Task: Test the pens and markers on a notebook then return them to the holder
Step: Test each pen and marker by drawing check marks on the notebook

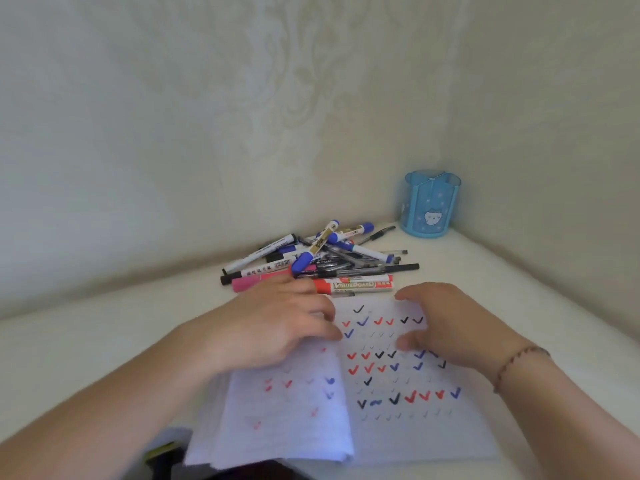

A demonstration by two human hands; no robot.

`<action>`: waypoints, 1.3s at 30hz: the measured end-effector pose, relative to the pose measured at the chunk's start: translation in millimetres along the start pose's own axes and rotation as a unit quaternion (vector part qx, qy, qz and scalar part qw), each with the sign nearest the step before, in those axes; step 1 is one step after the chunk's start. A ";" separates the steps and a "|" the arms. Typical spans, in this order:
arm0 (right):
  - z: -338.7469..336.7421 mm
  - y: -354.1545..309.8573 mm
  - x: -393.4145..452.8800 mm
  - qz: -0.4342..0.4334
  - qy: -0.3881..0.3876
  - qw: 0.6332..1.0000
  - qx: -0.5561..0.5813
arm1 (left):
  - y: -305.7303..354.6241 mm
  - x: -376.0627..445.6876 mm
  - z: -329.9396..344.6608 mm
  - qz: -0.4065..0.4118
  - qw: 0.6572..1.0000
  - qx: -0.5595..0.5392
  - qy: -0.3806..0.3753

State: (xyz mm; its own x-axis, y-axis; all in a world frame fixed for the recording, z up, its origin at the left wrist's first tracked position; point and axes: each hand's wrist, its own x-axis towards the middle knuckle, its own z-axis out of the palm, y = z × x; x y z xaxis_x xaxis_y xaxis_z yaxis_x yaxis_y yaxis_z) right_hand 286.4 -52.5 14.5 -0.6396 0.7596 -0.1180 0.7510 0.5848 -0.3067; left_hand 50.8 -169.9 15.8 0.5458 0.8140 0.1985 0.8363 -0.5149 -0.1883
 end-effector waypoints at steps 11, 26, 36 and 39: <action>-17.5 27.9 3.6 0.021 0.039 0.997 -0.064 | 3.7 12.9 29.7 -0.139 0.956 -0.256 -0.046; -46.0 69.4 -21.2 -0.149 -0.153 0.912 0.350 | 13.4 14.8 23.3 -0.168 0.947 -0.263 -0.074; -1.7 7.8 -17.8 -0.289 -0.282 0.874 0.269 | -4.7 16.2 14.9 -0.446 0.592 -0.664 0.100; 7.1 -2.4 -10.2 -0.298 -0.207 0.893 0.267 | -10.4 8.5 19.0 -0.449 0.717 -0.527 0.088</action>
State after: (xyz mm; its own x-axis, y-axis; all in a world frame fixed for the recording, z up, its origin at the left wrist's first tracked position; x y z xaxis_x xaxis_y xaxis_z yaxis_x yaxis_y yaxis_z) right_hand 290.0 -63.6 9.7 -0.9883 0.1247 -0.0883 0.1427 0.5468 -0.8250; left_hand 45.8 -152.5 1.2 -0.3154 0.9456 -0.0801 0.3786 0.2028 0.9031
